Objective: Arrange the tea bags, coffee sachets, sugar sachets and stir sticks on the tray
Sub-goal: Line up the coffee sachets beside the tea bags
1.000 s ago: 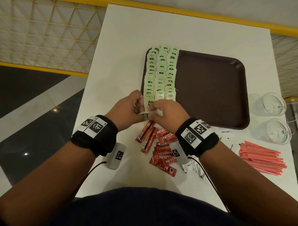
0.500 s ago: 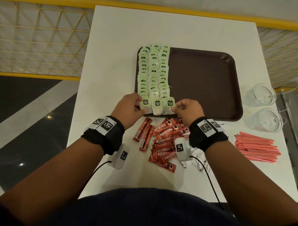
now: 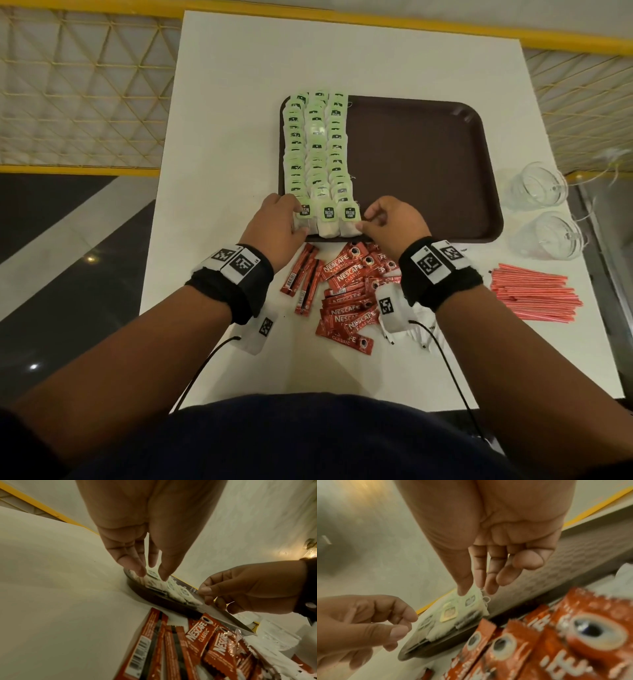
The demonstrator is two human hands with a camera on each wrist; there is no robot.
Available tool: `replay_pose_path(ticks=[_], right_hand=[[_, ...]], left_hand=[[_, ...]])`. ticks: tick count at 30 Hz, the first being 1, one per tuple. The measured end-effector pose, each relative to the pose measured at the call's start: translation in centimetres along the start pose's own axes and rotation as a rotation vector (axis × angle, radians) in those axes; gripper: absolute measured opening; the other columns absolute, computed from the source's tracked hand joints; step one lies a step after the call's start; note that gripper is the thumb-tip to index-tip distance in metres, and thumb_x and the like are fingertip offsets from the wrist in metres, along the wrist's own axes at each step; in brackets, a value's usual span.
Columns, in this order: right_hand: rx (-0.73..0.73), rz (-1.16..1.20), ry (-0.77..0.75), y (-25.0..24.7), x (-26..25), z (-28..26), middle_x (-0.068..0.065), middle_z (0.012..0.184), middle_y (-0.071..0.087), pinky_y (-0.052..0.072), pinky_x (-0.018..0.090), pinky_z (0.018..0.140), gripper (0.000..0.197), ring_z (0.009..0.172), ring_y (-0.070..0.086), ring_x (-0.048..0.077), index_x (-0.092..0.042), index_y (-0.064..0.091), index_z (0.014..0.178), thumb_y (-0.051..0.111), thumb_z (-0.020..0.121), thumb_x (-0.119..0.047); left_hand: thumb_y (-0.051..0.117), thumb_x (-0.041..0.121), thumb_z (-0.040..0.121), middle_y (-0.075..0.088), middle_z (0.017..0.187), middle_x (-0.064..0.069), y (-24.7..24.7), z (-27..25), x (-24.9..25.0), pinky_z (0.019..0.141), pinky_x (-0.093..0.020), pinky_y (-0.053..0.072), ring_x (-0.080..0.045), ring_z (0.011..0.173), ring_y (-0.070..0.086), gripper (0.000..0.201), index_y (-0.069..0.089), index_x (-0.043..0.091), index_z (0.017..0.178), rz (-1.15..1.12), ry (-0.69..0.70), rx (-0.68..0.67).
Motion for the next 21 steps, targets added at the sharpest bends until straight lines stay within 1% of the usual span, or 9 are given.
replay_pose_path(ticks=[2, 5, 7, 9, 12, 14, 16, 18, 21], right_hand=[[-0.057, -0.044, -0.082, -0.5, -0.3, -1.3, -0.008, 0.084, 0.063, 0.045, 0.021, 0.065, 0.015, 0.077, 0.060, 0.007, -0.026, 0.059, 0.096, 0.069, 0.087, -0.030], [-0.148, -0.213, -0.229, -0.5, -0.8, -3.3, -0.012, 0.090, 0.061, 0.049, 0.023, 0.076, 0.012, 0.083, 0.058, 0.004, -0.029, 0.062, 0.097, 0.069, 0.087, -0.027], [-0.208, -0.345, -0.312, -0.1, -1.0, -4.1, -0.009, 0.105, 0.062, 0.048, 0.027, 0.085, 0.021, 0.098, 0.058, 0.011, -0.028, 0.064, 0.108, 0.068, 0.088, -0.028], [-0.275, -0.448, -0.369, 0.5, -1.1, -4.5, -0.007, 0.123, 0.059, 0.046, 0.033, 0.096, 0.036, 0.113, 0.053, 0.015, -0.029, 0.059, 0.125, 0.065, 0.090, -0.029], [-0.341, -0.569, -0.460, 1.7, -1.6, -4.5, -0.006, 0.139, 0.052, 0.043, 0.036, 0.102, 0.048, 0.122, 0.049, 0.019, -0.028, 0.047, 0.139, 0.061, 0.093, -0.028], [-0.372, -0.626, -0.501, 2.3, -2.1, -4.3, -0.002, 0.141, 0.049, 0.045, 0.039, 0.102, 0.052, 0.122, 0.051, 0.022, -0.025, 0.044, 0.142, 0.060, 0.092, -0.028], [-0.377, -0.671, -0.548, 2.8, -2.5, -4.1, 0.000, 0.136, 0.050, 0.046, 0.038, 0.098, 0.055, 0.118, 0.053, 0.023, -0.022, 0.044, 0.142, 0.063, 0.091, -0.030], [-0.381, -0.730, -0.606, 3.2, -2.7, -4.1, 0.002, 0.127, 0.051, 0.046, 0.036, 0.092, 0.049, 0.113, 0.054, 0.025, -0.020, 0.048, 0.137, 0.063, 0.091, -0.028], [-0.387, -0.799, -0.652, 3.8, -2.6, -4.2, 0.005, 0.116, 0.051, 0.047, 0.038, 0.083, 0.031, 0.105, 0.055, 0.027, -0.016, 0.056, 0.122, 0.057, 0.092, -0.023]], left_hand=[[0.062, 0.025, 0.091, 0.051, 0.105, -0.002, -0.5, -0.7, 0.2, 0.070, -0.029, 0.047, -0.020, 0.080, 0.057, 0.021, 0.055, 0.014, 0.108, 0.006, 0.025, 0.012], [0.060, 0.025, 0.093, 0.054, 0.093, 0.002, -0.5, -1.9, 0.2, 0.061, -0.019, 0.038, -0.017, 0.081, 0.055, 0.012, 0.058, 0.014, 0.096, 0.039, 0.047, -0.031], [0.059, 0.031, 0.094, 0.054, 0.095, 0.001, 0.0, -2.8, -0.1, 0.064, -0.021, 0.041, -0.017, 0.084, 0.056, 0.018, 0.058, 0.015, 0.100, 0.098, 0.010, -0.102], [0.059, 0.040, 0.093, 0.055, 0.103, -0.002, 0.7, -3.6, -0.5, 0.074, -0.029, 0.047, -0.019, 0.090, 0.057, 0.029, 0.057, 0.014, 0.108, 0.173, -0.056, -0.182], [0.062, 0.049, 0.089, 0.053, 0.115, -0.006, 2.0, -4.5, -0.7, 0.084, -0.034, 0.049, -0.021, 0.098, 0.058, 0.046, 0.053, 0.014, 0.117, 0.212, -0.154, -0.253], [0.065, 0.059, 0.082, 0.050, 0.117, -0.008, 3.0, -5.0, -0.6, 0.085, -0.036, 0.048, -0.024, 0.100, 0.056, 0.060, 0.049, 0.014, 0.119, 0.266, -0.186, -0.284], [0.067, 0.065, 0.076, 0.048, 0.114, -0.008, 4.0, -5.2, -0.2, 0.084, -0.036, 0.046, -0.026, 0.102, 0.053, 0.069, 0.048, 0.014, 0.117, 0.336, -0.207, -0.276], [0.070, 0.061, 0.076, 0.048, 0.115, -0.009, 4.5, -5.5, 0.2, 0.086, -0.038, 0.047, -0.028, 0.104, 0.053, 0.068, 0.046, 0.012, 0.118, 0.367, -0.237, -0.229], [0.071, 0.044, 0.082, 0.048, 0.119, -0.012, 4.8, -5.6, 0.5, 0.087, -0.040, 0.049, -0.031, 0.106, 0.055, 0.057, 0.046, 0.010, 0.120, 0.389, -0.263, -0.174]])
Point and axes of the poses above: each hand's wrist, its own z-axis towards the middle knuckle, its own y-axis out of the palm, x = y × z, the point moved 6 cm from there along z, towards the middle knuckle
